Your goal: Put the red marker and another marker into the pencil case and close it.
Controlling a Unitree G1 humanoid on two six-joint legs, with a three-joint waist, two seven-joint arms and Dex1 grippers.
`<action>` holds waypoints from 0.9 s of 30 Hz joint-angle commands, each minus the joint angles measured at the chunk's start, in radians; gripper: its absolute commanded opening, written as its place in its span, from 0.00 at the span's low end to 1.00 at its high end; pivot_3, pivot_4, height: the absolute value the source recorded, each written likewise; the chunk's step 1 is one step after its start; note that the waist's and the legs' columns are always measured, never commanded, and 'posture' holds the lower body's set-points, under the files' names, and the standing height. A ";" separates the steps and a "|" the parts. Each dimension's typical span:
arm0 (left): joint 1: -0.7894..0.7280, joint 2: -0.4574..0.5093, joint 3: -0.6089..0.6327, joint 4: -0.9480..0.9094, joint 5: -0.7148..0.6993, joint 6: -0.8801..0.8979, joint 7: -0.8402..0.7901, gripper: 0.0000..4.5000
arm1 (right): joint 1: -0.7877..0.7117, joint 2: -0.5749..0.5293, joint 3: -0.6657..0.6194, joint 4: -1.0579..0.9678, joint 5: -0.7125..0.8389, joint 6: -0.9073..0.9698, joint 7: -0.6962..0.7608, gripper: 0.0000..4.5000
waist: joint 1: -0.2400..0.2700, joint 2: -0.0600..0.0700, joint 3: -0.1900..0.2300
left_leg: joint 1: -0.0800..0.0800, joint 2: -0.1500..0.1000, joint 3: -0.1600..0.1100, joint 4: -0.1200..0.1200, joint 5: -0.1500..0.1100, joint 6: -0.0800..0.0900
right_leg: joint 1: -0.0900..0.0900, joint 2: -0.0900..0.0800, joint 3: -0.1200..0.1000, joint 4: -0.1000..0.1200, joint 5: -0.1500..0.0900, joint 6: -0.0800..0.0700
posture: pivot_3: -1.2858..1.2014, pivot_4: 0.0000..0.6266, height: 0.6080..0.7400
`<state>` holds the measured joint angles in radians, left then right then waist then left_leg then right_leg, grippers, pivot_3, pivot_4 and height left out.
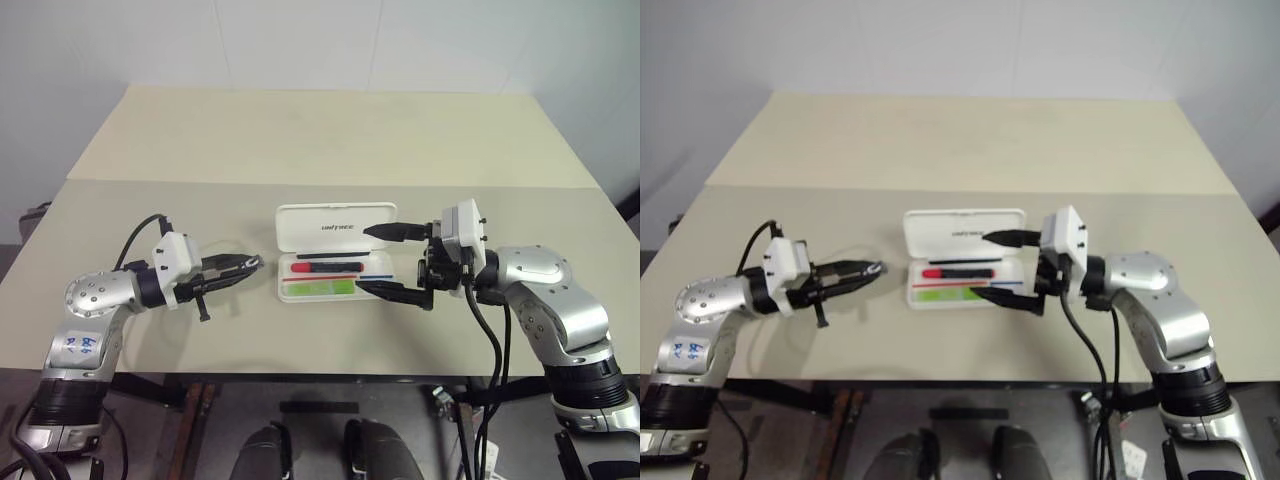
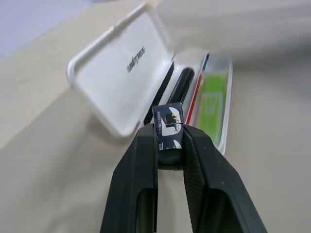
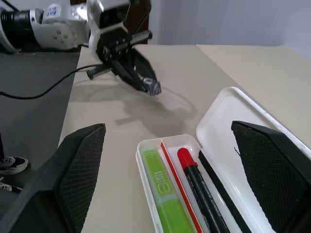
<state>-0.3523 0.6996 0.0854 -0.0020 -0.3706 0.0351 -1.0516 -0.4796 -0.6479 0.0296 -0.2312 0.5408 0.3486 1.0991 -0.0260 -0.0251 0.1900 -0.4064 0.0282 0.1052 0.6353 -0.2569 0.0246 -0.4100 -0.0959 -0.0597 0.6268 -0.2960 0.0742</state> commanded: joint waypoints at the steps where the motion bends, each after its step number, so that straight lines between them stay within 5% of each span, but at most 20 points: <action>1: -0.046 -0.014 -0.042 -0.027 -0.002 0.017 -0.023 0.08 | 0.024 -0.051 -0.062 -0.005 0.000 -0.025 0.026 0.98 | 0.003 0.000 0.000 | 0.000 0.000 0.000 0.000 0.000 0.000 | 0.000 0.000 0.000 0.000 0.000 0.000 | 0.52 0.24 1.00; 12: -0.242 -0.138 -0.198 0.119 0.082 -0.001 -0.059 0.08 | 0.107 -0.158 -0.152 0.037 -0.013 -0.053 0.070 0.98 | 0.020 0.000 0.000 | 0.000 0.000 0.001 0.007 0.000 0.001 | 0.001 0.002 -0.001 0.002 0.000 0.001 | 0.52 0.24 1.00; 27: -0.413 -0.302 -0.308 0.297 0.221 -0.002 -0.014 0.08 | 0.148 -0.131 -0.156 -0.036 -0.004 -0.035 -0.005 0.98 | 0.026 0.000 0.000 | -0.002 0.000 0.001 0.012 -0.002 0.005 | 0.002 0.002 0.000 0.002 0.002 0.003 | 0.52 0.24 1.00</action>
<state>-0.7390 0.4054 -0.2179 0.2978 -0.1546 0.0403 -1.0722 -0.3329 -0.7828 -0.1020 -0.2325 0.5195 0.3135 1.1042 0.0004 -0.0252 0.1901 -0.4082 0.0285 0.1065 0.6478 -0.2588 0.0291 -0.4077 -0.0939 -0.0598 0.6285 -0.2941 0.0773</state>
